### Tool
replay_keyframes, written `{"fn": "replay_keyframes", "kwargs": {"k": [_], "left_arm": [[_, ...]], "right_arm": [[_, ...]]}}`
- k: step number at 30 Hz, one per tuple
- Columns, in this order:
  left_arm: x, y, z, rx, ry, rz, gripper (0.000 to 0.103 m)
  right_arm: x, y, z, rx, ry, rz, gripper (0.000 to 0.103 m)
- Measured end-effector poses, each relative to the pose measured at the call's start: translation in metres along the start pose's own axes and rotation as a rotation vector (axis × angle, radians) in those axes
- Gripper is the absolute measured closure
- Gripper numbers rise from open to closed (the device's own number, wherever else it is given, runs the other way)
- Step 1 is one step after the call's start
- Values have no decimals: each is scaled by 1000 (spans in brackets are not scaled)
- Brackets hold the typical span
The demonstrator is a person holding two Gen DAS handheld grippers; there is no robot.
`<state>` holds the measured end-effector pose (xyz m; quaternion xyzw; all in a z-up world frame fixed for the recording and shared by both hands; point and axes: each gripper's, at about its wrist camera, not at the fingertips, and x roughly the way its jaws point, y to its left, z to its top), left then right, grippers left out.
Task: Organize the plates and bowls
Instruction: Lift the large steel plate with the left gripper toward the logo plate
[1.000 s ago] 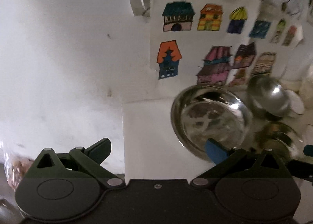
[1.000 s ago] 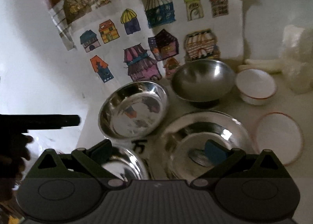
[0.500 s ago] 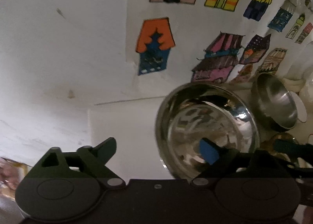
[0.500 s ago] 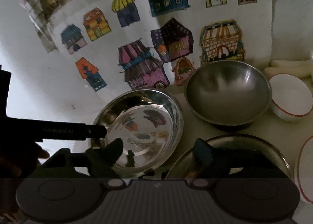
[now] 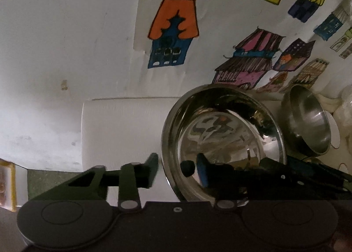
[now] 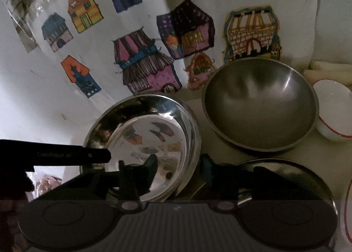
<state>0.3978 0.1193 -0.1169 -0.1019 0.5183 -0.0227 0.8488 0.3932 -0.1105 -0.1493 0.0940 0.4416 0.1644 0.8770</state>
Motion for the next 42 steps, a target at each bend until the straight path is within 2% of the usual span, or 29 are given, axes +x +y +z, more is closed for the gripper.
{"fn": "replay_keyframes", "kwargs": {"k": [1,4,8,19,26,34,42], "left_arm": [[1,0,0,-3,5,0,77],[2,1,-1,-12,6,12,83],[1,3,-1,-27,0,18,89],[-24,-2,-12,1,-45,-2,89],[-60,-10,-33,26,-93,-29,89],[-97,-17,-72,91,-116,-7,88],[-102,-17,-113,115,-60,37,88]], "right_arm": [[2,0,-1,3,6,-1,64],[4,-1,-3,10,8,-8,71],[2,-6,-7,17,1,-18,86],[-32,-1,-5,15,-47,-5,86],[-67,5,-14,-20,-66,2,86],[-98,15,-51,-69,-67,19,84],[-109,23,-100,-76,0,24,83]]}}
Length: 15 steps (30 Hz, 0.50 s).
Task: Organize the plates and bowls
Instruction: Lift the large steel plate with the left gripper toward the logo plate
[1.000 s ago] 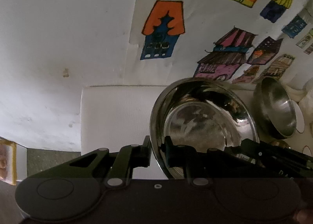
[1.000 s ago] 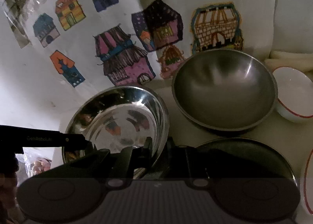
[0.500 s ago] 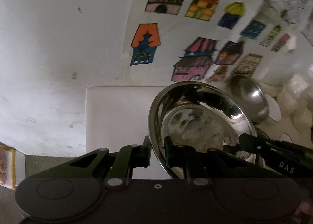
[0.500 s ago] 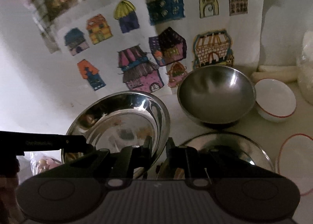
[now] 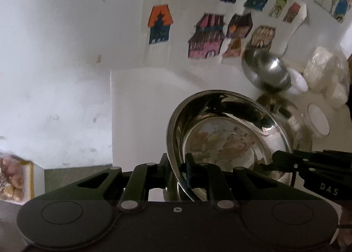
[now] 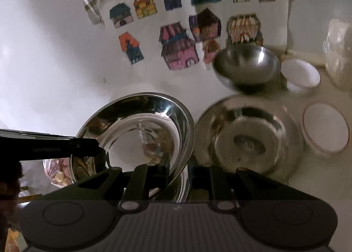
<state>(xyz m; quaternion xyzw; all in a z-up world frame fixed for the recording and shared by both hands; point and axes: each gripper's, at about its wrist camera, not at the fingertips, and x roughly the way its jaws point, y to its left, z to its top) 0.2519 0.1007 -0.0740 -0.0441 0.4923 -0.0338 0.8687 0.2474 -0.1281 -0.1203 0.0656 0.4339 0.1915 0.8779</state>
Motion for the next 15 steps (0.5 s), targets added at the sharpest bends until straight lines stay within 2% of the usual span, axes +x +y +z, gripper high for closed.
{"fn": "replay_keyframes", "kwargs": {"k": [7,15], "left_arm": [[8,-9,-20,55,45,43,83],[17,-19,-25,130,62,89,81]], "right_arm": [[-2,6,-15,-32,43,-11,83],[4,17,-20,-92,63,-61,79]]}}
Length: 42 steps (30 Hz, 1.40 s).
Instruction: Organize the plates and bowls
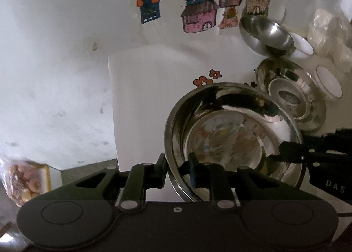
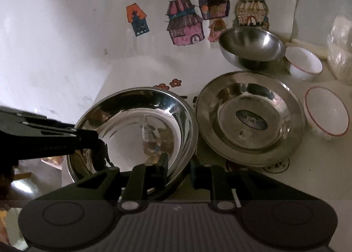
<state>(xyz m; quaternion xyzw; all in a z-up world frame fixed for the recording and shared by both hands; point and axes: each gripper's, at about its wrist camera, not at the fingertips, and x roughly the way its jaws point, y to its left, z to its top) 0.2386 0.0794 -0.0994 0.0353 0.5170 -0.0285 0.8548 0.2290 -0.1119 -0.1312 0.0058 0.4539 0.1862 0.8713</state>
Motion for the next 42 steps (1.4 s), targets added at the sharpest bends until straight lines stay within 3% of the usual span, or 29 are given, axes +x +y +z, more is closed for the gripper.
{"fn": "replay_keyframes", "kwargs": {"k": [9,14,17,22,26,28,34,42], "left_arm": [[2,-3,-2,24,27,26,80],[-1,-1,-2,1,24,25,75],[-6,1,0,-15,5,19,57],[-16,0,4,-47,-39,6,26],[-26,-2,10,-73,-69,-28,14],[-29,-5,14,-86,-76,-55,2],[-32,-21,27,-109,-127,-145,1],[-13,-44,50,-87,-137,-247,1]], "right_arm": [[0,14,0,-86,2,-40,76],[1,14,-2,-85,11,-46,65],[0,12,-5,-84,12,-43,44],[-8,6,-8,-62,-3,-34,26],[-24,-2,-11,-35,-34,-32,10],[-34,-9,-10,-21,-51,-38,3],[-67,-36,-11,50,-82,-115,0],[-99,-63,-41,80,-21,-252,0]]}}
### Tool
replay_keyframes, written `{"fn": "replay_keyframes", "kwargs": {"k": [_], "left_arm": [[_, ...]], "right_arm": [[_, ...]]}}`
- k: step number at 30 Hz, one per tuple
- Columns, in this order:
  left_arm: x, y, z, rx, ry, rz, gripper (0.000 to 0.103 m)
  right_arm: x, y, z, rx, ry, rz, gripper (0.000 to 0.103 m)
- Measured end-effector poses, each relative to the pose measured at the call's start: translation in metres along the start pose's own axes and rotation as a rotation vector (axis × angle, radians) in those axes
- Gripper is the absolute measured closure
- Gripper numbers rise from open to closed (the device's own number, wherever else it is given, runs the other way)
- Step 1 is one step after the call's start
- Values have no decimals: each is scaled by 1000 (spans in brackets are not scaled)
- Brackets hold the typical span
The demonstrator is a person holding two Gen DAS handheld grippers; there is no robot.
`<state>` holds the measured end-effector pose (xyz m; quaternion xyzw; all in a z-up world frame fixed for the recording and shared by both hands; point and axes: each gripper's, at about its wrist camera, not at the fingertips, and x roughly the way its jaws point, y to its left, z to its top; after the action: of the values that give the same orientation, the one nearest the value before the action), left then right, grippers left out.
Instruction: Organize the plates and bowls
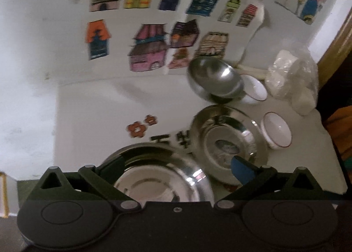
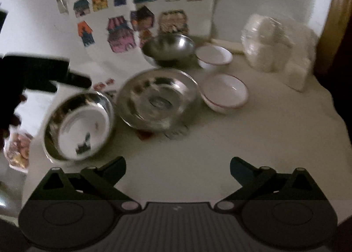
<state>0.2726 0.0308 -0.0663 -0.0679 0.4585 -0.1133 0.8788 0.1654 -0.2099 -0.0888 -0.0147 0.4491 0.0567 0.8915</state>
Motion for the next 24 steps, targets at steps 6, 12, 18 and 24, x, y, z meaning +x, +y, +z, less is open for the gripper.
{"fn": "replay_keyframes", "kwargs": {"k": [6,12,18,24], "left_arm": [[33,-15,16,41,2,-15,1],[73,-27,34,127,75,1,1],[107,-38,41,200,163,54,1],[125,-42,45,234,216,95,1]], "right_arm": [[1,-36,-7,72,47,-21,0],[32,-59,25,173,57,52,0],[72,-68,54,231,76,135,3],[96,-62,66,218,102,183,14]]}}
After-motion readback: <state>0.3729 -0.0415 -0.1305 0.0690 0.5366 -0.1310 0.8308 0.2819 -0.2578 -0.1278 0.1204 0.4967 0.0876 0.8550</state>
